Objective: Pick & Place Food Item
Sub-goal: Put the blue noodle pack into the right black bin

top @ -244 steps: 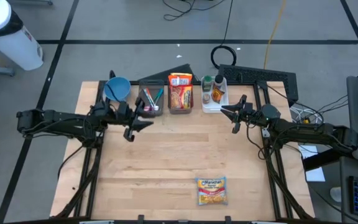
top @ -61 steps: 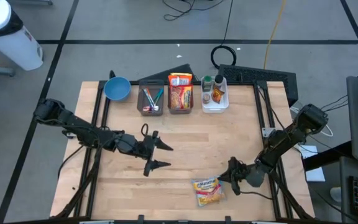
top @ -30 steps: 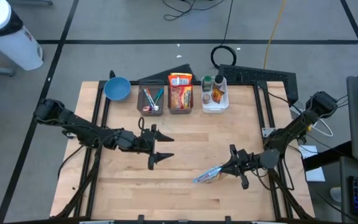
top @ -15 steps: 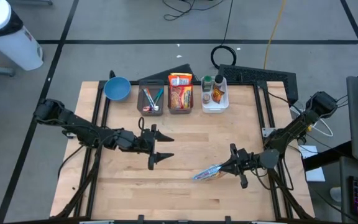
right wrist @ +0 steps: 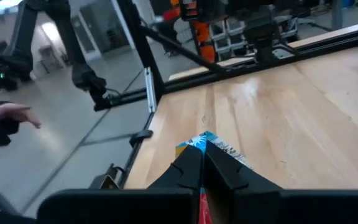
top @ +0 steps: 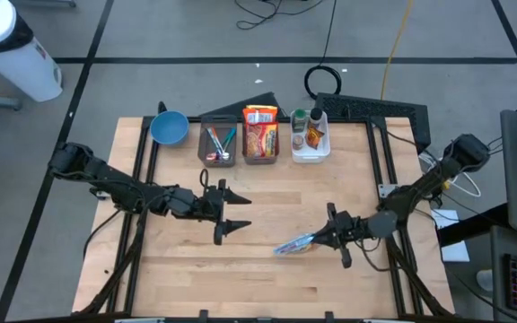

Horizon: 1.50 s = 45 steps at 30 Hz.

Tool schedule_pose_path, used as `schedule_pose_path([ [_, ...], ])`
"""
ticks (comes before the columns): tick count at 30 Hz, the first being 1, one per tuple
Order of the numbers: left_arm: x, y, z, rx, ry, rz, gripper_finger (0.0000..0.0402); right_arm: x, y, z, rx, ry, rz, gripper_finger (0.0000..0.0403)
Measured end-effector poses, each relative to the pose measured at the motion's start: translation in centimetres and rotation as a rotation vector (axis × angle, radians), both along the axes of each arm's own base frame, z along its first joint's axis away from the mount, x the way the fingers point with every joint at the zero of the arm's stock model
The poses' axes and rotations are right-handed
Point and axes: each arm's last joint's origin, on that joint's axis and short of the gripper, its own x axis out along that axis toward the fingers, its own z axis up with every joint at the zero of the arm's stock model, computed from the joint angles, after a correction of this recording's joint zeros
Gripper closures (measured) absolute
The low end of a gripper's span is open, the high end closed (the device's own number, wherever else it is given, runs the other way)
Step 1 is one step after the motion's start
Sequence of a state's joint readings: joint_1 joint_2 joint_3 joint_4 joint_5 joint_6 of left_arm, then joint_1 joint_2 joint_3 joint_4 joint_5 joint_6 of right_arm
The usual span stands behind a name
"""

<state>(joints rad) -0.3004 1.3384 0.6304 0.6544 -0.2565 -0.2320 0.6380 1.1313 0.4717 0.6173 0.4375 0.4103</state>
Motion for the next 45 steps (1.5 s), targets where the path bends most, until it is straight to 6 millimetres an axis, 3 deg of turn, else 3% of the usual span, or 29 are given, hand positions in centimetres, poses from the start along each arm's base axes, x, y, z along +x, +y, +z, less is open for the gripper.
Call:
schedule_pose_path([
  [11,0.0,0.0,0.1,-0.003,-0.007,0.003,0.0092,2.7,-1.6,2.9,-0.26,0.019,0.017,0.0403],
  [20,0.1,0.4,1.5,-0.028,-0.147,0.019,0.0091,4.7,-5.5,3.9,-0.343,0.112,0.048,0.0403],
  [24,0.4,2.1,1.4,-0.008,-0.107,0.073,0.0092,5.5,-7.3,5.1,-0.374,0.109,0.037,0.0403],
  [30,2.5,5.5,2.2,0.034,0.175,0.178,0.0092,6.2,-9.4,7.5,-0.434,0.109,0.01,0.0403],
  [39,3.6,8.0,6.7,0.048,0.107,0.183,0.0092,6.8,-11.9,7.5,-0.451,0.117,-0.008,0.0403],
  [42,3.7,8.8,7.4,0.007,0.09,0.16,0.0092,7.4,-12.5,7.3,-0.46,0.13,-0.019,0.0403],
  [45,4.0,9.5,6.8,-0.018,0.119,0.125,0.0092,8.4,-12.8,7.3,-0.456,0.14,0.013,0.0403],
])
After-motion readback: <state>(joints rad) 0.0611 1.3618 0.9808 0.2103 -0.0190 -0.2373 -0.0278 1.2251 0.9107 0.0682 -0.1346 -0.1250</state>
